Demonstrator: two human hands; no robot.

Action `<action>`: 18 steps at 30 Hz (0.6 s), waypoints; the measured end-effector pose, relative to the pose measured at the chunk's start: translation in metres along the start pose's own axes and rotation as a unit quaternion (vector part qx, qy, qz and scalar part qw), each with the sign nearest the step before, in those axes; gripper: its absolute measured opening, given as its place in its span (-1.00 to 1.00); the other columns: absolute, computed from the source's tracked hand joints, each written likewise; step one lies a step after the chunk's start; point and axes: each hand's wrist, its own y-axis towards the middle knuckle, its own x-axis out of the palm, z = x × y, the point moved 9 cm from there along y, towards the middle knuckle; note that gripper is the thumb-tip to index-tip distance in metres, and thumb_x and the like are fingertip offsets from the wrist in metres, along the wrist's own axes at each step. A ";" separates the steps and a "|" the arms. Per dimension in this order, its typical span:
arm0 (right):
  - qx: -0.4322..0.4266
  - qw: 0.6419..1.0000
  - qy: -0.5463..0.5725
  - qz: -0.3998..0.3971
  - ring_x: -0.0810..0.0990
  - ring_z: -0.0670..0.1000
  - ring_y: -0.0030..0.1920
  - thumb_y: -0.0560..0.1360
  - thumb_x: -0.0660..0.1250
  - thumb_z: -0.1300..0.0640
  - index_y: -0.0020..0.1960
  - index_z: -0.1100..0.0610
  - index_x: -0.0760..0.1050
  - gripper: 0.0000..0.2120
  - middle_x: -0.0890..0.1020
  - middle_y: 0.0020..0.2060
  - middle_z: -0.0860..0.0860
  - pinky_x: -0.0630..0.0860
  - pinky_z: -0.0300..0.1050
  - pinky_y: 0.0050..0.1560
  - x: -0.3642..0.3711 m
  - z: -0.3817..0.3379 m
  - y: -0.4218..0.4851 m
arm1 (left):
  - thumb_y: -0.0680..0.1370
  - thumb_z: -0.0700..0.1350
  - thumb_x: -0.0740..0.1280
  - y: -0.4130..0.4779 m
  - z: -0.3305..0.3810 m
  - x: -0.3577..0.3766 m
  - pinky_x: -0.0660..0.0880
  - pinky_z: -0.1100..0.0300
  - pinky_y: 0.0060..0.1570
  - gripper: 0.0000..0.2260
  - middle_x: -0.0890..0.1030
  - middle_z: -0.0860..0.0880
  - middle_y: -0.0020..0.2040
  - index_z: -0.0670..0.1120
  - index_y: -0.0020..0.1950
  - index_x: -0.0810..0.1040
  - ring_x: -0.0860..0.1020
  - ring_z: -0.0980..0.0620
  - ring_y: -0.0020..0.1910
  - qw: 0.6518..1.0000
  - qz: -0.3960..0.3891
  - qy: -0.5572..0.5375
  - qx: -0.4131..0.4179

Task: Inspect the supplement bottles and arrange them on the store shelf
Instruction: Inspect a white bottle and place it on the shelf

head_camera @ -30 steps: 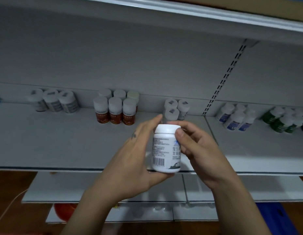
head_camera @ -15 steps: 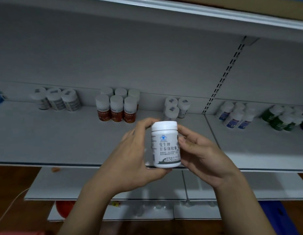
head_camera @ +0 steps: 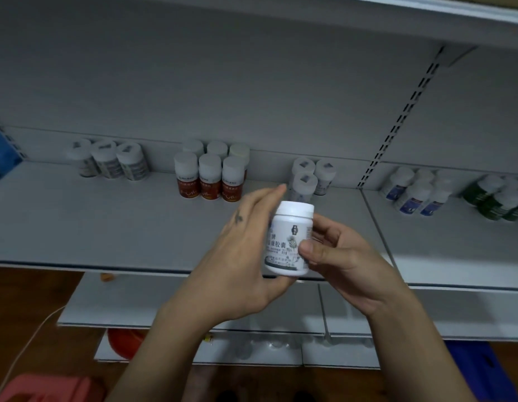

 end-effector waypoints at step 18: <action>0.017 0.986 0.101 -0.134 0.53 0.27 0.25 0.52 0.39 0.14 0.45 0.32 0.33 -0.43 0.50 0.30 0.29 0.43 0.24 0.29 0.028 0.011 0.004 | 0.31 0.11 0.57 -0.002 -0.003 -0.017 0.31 0.40 0.25 -0.08 0.29 0.15 0.35 -0.01 0.56 0.20 0.35 0.08 0.36 0.996 0.069 -0.049 0.024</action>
